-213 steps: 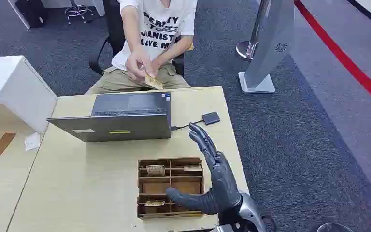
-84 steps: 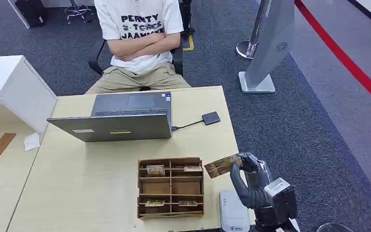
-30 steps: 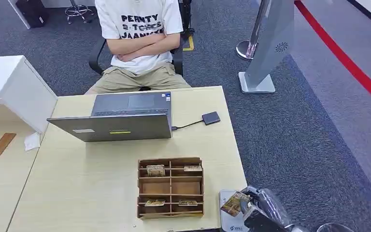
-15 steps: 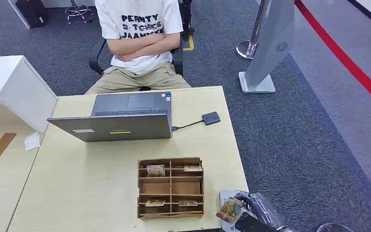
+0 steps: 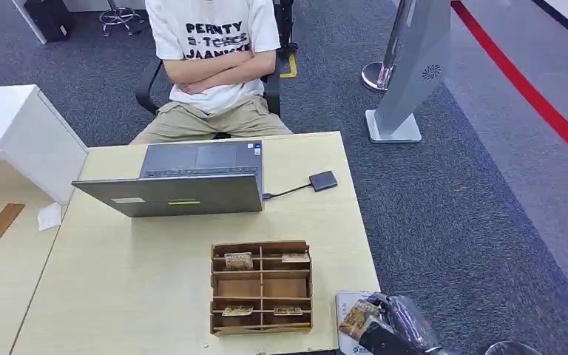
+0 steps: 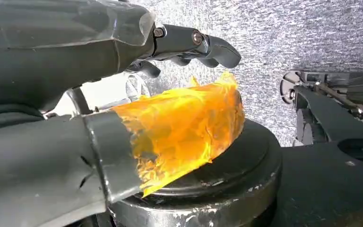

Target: Pass the card to the sensor for recognition and then transmit it.

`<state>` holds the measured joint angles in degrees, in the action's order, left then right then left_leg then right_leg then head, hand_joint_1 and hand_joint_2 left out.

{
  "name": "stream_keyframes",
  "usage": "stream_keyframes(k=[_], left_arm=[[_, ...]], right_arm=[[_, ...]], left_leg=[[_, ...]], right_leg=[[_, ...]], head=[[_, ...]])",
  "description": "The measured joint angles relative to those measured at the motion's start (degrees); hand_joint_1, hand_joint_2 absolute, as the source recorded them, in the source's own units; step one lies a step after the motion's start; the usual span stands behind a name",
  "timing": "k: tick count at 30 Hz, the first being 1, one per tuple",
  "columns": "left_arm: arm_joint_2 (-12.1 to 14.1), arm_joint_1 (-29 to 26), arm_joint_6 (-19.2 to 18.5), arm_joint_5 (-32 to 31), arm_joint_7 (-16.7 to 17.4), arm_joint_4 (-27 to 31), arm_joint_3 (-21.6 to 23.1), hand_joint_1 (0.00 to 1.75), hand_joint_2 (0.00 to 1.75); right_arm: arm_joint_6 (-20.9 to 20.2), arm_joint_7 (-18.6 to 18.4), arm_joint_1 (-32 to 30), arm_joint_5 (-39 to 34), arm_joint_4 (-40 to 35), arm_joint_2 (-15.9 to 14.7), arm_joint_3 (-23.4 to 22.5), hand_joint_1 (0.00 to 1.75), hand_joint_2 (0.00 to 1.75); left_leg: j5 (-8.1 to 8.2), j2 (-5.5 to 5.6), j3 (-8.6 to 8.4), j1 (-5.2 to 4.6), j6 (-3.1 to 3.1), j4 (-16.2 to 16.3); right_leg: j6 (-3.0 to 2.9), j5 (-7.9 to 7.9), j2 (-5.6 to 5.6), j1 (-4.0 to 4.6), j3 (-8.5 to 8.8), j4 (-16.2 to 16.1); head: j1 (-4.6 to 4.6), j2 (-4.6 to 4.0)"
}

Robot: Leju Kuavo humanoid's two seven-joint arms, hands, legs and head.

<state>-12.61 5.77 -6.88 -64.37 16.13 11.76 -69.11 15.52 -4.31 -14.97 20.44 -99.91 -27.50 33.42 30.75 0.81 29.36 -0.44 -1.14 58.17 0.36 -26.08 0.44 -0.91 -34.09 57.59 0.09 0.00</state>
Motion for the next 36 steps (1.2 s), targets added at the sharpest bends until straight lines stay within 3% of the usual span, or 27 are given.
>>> stream_keyframes(k=[25, 36], left_arm=[[0.0, 0.0, 0.0, -0.1, 0.1, 0.0, 0.0, 0.0, 0.0], [0.0, 0.0, -0.2, -0.1, 0.1, 0.0, 0.0, 0.0, 0.0]], right_arm=[[-0.7, -1.1, 2.6, 2.0, 1.8, -0.1, 2.2, 1.75, 1.75], [0.1, -3.5, 3.3, 4.2, 2.8, -0.1, 3.0, 1.75, 1.75]], left_leg=[[0.0, 0.0, -0.01, 0.0, 0.0, 0.0], [0.0, 0.0, -0.01, 0.0, 0.0, 0.0]], right_leg=[[0.0, 0.0, 0.0, 0.0, 0.0, 0.0], [0.0, 0.0, 0.0, 0.0, 0.0, 0.0]], head=[[0.0, 0.0], [-0.02, 0.0]])
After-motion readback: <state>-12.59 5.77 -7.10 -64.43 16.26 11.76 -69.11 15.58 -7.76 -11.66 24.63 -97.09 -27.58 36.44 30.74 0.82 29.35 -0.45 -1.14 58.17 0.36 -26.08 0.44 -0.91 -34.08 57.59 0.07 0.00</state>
